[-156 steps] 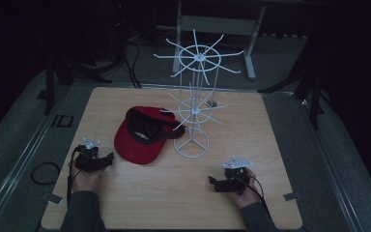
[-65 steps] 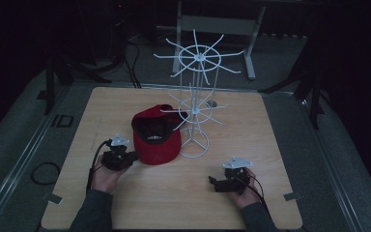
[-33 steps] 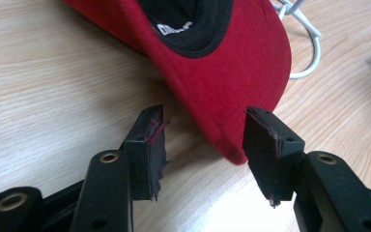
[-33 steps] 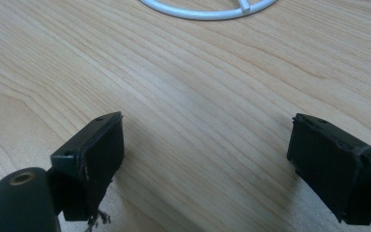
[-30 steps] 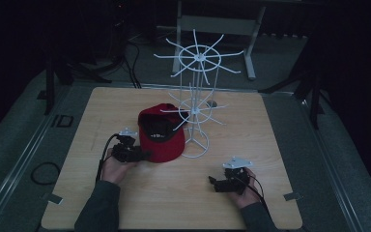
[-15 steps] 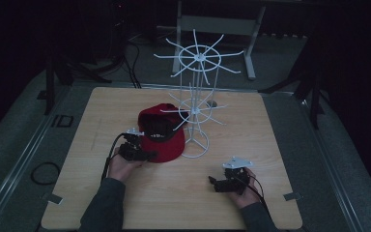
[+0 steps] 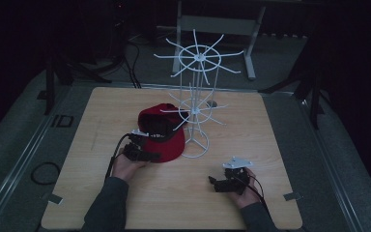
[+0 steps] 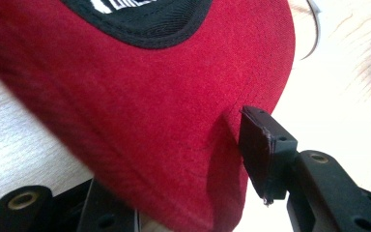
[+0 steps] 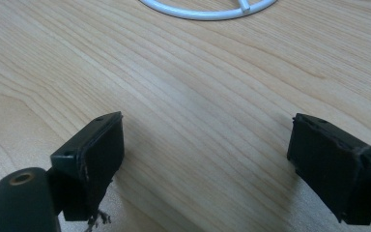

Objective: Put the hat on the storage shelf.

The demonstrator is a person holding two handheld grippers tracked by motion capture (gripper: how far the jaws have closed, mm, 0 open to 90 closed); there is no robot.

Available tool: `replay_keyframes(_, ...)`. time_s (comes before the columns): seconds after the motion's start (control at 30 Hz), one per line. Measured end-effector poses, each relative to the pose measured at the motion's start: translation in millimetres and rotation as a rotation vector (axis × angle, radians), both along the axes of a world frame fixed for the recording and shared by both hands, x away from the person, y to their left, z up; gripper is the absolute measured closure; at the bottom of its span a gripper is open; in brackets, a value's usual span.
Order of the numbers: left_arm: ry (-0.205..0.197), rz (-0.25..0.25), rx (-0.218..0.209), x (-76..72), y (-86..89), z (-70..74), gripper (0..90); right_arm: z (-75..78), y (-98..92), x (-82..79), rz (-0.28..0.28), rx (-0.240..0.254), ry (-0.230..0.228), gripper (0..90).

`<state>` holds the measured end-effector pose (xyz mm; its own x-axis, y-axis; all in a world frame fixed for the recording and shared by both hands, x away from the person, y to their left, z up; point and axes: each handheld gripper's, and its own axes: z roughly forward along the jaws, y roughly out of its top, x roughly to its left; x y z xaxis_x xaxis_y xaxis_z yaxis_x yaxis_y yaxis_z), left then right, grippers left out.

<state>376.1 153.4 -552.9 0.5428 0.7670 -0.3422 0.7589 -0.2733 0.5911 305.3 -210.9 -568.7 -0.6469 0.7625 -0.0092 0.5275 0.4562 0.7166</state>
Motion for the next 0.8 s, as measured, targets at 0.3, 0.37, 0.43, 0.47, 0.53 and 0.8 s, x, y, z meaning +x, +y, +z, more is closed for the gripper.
replay_keyframes(0.3, -0.063, -0.033, 0.011, -8.2, -3.8, 5.7, 68.9, 0.0, 0.0, 0.0, 0.001, 0.000, 0.000, 12.8)
replay_keyframes(0.37, -0.087, -0.039, 0.016, -12.1, -4.8, 7.1, 72.1, 0.0, -0.1, 0.0, 0.001, -0.001, 0.000, 12.8)
replay_keyframes(0.43, -0.105, -0.044, 0.015, -15.6, -4.8, 7.6, 75.7, -0.1, 0.0, 0.0, 0.000, 0.000, 0.000, 12.8)
replay_keyframes(0.47, -0.120, -0.047, 0.007, -19.4, -3.8, 7.4, 77.9, -0.1, 0.0, 0.0, 0.001, 0.000, -0.001, 12.8)
replay_keyframes(0.53, -0.150, -0.047, 0.000, -24.1, -3.0, 7.4, 83.1, -0.2, -0.1, 0.1, 0.002, -0.001, -0.003, 12.8)
replay_keyframes(0.8, -0.242, -0.023, -0.040, -37.0, 4.5, -3.0, 85.5, -0.1, -0.1, 0.1, 0.002, -0.001, -0.002, 12.8)
